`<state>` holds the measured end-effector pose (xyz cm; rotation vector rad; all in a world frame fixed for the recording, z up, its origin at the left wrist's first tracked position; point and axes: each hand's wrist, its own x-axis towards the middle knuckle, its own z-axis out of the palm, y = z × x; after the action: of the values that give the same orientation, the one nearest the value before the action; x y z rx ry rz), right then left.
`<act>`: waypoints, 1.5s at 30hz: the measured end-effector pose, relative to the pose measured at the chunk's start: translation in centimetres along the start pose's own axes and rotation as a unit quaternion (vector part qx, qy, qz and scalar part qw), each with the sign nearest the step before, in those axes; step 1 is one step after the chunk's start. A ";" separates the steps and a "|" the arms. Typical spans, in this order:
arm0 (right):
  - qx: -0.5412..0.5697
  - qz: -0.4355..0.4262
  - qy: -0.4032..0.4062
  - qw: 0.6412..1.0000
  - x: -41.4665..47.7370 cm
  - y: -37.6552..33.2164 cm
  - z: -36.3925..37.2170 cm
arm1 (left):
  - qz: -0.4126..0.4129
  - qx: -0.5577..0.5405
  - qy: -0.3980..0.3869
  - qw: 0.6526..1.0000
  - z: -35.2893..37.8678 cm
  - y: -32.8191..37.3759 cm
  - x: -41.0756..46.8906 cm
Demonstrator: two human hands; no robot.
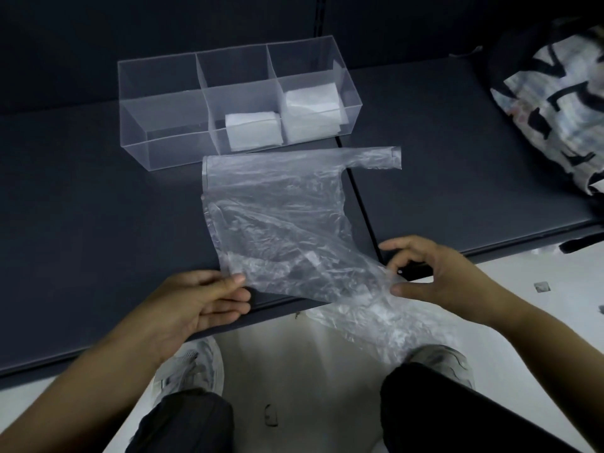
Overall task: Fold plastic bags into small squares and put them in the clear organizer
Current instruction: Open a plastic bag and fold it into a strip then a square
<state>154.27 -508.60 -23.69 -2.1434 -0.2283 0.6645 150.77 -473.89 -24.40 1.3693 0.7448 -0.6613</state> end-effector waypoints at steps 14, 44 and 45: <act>0.051 0.032 0.046 0.997 -1.0 2.5 -4.1 | 0.038 0.004 0.055 0.998 -1.4 -0.4 0.1; -0.290 -0.043 0.430 0.854 -0.2 0.8 1.9 | 0.097 0.107 0.138 0.980 -1.5 -1.2 -0.4; -0.294 -0.038 0.439 0.848 -0.2 1.0 1.9 | 0.098 0.115 0.137 0.979 -1.5 -1.3 -0.4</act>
<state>153.02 -507.94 -25.35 -2.7632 -0.0006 -0.5551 149.36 -472.56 -24.96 1.7464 0.7536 -0.4158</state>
